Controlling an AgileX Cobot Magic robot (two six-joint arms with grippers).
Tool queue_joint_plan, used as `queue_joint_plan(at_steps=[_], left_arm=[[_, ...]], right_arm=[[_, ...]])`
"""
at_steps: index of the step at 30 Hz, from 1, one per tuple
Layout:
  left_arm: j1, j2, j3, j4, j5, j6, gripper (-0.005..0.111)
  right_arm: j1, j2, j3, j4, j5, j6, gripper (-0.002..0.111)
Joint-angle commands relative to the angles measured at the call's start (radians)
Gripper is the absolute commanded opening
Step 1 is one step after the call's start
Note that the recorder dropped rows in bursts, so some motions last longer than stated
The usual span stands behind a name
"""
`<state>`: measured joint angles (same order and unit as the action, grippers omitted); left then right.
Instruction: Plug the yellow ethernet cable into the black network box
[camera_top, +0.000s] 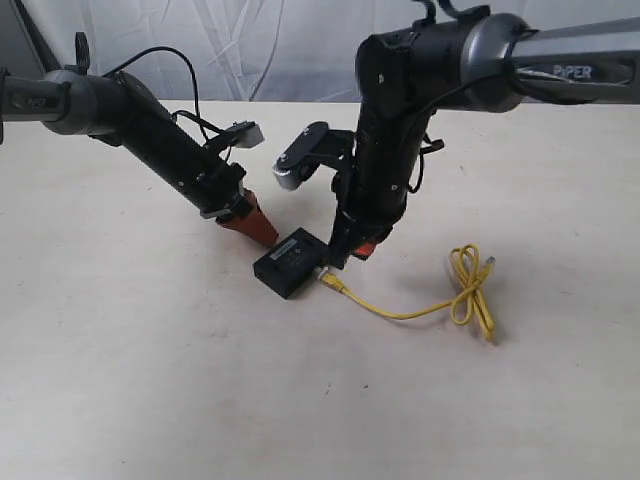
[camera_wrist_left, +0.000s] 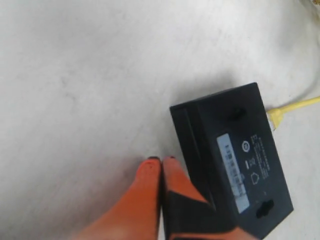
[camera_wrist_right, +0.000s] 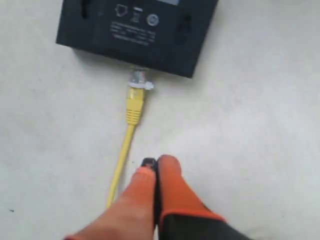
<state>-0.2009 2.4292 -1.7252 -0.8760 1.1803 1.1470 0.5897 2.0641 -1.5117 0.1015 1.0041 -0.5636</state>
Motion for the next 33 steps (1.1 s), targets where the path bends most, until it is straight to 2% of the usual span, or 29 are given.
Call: queue_joint_plan(at_steps=[1, 3, 5, 8, 10, 15, 21, 33], left_arm=[[0.002, 0.002, 0.0, -0.002, -0.007, -0.01, 0.0], [0.002, 0.002, 0.0, -0.004, -0.011, -0.01, 0.0], [0.002, 0.002, 0.0, -0.004, -0.011, -0.01, 0.0], [0.002, 0.002, 0.0, -0.006, -0.006, -0.01, 0.0], [0.002, 0.002, 0.0, -0.006, -0.006, -0.01, 0.0], [0.002, 0.002, 0.0, -0.006, -0.006, -0.01, 0.0], [0.002, 0.002, 0.0, -0.009, -0.006, -0.01, 0.0], [0.002, 0.002, 0.0, -0.011, -0.006, -0.01, 0.0]], right_arm=[[-0.052, -0.059, 0.038, 0.1, -0.017, 0.005, 0.003], [-0.057, -0.067, 0.072, 0.232, -0.03, -0.086, 0.013], [-0.057, -0.064, 0.106, 0.307, -0.043, -0.205, 0.027], [-0.033, -0.055, 0.152, 0.301, -0.131, -0.245, 0.051], [-0.016, -0.049, 0.162, 0.286, -0.178, -0.233, 0.058], [-0.001, -0.015, 0.162, 0.214, -0.257, -0.205, 0.055], [-0.001, 0.032, 0.162, 0.214, -0.224, -0.203, 0.055], [-0.001, 0.056, 0.162, 0.184, -0.279, -0.203, 0.055]])
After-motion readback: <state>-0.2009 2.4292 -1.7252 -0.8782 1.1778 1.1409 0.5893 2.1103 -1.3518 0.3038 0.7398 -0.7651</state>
